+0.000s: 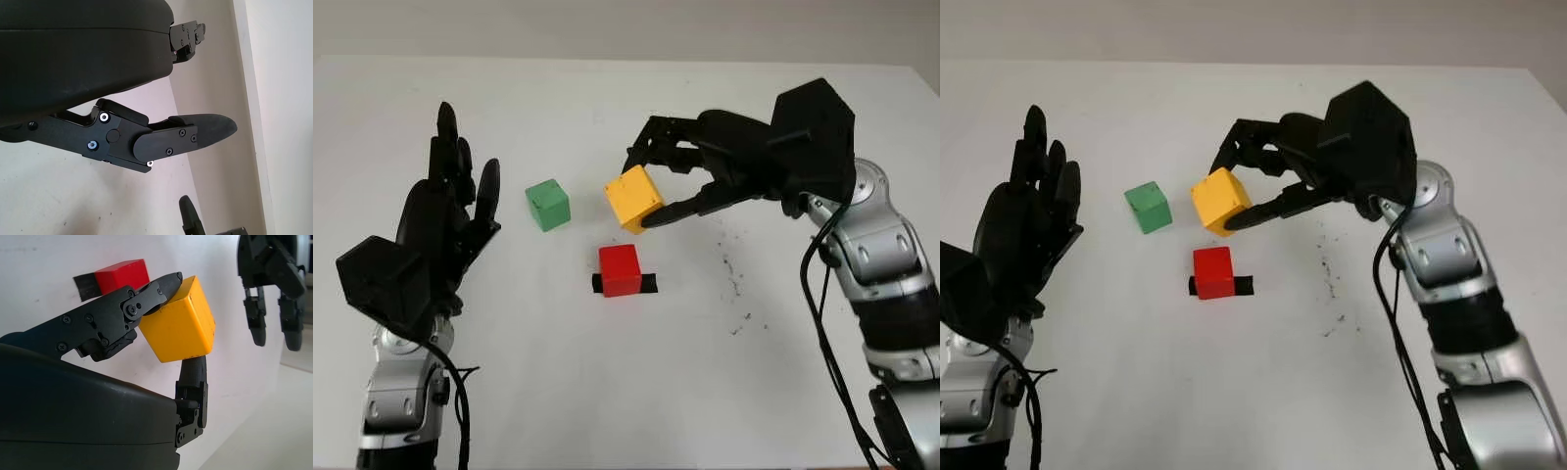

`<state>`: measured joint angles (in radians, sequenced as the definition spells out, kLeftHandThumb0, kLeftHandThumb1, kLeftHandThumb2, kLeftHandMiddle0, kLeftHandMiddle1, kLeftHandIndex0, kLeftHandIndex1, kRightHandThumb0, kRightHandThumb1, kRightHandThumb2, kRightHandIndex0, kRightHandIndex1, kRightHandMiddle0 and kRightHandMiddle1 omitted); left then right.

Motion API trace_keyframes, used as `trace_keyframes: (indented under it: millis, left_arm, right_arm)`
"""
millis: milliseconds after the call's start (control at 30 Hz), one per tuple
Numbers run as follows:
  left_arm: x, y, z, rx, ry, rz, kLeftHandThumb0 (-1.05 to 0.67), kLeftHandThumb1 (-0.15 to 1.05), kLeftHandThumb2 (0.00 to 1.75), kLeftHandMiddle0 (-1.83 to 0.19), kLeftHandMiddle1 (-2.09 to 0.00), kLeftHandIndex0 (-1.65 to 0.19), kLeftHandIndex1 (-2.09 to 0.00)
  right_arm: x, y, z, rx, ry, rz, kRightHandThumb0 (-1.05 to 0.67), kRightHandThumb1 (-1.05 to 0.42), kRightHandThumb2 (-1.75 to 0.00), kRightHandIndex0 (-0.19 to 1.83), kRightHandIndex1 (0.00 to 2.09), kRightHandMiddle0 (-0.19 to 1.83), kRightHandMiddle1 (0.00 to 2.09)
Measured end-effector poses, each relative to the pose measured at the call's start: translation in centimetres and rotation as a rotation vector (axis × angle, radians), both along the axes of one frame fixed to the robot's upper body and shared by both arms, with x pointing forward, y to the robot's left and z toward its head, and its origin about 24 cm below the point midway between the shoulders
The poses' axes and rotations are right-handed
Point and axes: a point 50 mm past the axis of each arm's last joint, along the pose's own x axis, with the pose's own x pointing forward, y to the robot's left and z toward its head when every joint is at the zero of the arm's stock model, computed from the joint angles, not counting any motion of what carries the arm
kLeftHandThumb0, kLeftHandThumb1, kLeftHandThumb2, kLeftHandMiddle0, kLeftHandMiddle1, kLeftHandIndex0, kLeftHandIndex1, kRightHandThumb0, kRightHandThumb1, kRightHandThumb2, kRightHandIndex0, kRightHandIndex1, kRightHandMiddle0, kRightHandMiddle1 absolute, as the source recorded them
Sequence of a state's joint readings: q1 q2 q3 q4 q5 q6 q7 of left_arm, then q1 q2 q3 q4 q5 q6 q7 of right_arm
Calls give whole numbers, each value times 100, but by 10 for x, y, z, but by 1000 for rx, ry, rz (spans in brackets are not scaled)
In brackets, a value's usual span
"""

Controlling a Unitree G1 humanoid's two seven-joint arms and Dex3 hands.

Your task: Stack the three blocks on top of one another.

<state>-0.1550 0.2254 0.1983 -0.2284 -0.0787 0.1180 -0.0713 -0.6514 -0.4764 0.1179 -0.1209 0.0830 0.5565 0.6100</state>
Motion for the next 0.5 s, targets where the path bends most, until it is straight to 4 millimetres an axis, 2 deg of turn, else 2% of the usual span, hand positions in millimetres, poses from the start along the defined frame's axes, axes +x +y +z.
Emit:
trace_keyframes:
  millis: [500]
  left_arm:
    - [-2, -1, -4, -20, 9, 6, -62, 105, 56, 18, -5, 19, -3]
  right_arm:
    - [-16, 2, -39, 216, 135, -119, -43, -105, -7, 12, 4, 8, 173]
